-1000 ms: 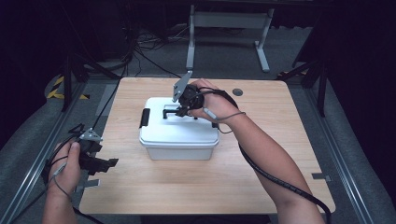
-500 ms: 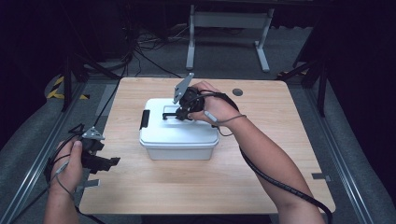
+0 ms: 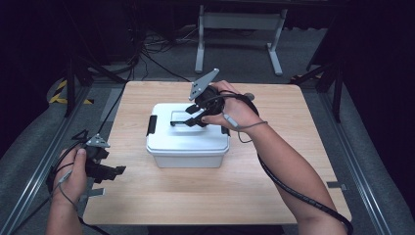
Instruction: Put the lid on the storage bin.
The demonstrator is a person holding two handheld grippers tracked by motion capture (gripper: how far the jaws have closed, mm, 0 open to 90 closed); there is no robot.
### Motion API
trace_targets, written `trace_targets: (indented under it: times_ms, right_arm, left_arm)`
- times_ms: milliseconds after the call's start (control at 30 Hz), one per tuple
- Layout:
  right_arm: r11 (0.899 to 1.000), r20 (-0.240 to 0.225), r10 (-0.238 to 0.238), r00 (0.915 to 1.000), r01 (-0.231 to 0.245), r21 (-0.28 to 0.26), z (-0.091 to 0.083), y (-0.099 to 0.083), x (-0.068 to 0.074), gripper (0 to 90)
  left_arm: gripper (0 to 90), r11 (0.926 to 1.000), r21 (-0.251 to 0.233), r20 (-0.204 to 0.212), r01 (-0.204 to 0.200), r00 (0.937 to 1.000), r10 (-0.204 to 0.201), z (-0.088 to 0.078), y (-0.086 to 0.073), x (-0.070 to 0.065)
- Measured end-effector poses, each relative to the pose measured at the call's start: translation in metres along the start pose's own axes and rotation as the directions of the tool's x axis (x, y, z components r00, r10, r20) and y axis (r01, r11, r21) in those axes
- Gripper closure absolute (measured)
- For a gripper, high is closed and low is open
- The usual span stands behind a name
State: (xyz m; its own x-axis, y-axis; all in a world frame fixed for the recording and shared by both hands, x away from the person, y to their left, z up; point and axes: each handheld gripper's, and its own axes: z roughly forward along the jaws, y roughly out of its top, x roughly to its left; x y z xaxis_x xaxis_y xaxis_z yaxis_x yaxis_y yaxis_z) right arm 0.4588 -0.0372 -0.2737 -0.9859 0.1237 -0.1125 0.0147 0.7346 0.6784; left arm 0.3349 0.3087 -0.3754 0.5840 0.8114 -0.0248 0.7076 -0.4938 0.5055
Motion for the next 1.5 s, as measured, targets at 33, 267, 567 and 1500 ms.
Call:
trace_targets:
  times_ms: [33,267,567,1500]
  right_arm:
    - [1.0,0.021,0.006,0.9998,-0.006,-0.005,-0.006,-0.001,0.0,54.9]
    - [0.999,0.066,0.049,0.9966,-0.047,-0.025,-0.028,-0.01,0.0,54.4]
    - [0.99,0.151,0.136,0.9793,-0.129,-0.055,-0.067,-0.049,-0.003,53.3]
    - [0.942,0.278,0.336,0.8997,-0.325,-0.088,-0.13,-0.151,-0.005,47.9]
  left_arm:
    - [18.7,0.9999,0.0,0.0,-0.011,0.9999,0.011,0.0,0.0,0.001]
    - [18.7,1.0,0.005,0.001,-0.004,1.0,0.004,0.003,0.002,0.0]
    - [17.7,0.9998,0.004,0.005,-0.021,0.9998,0.021,0.009,0.015,-0.002]
    - [17.5,0.9998,-0.021,-0.01,-0.002,1.0,0.002,0.014,0.022,0.002]
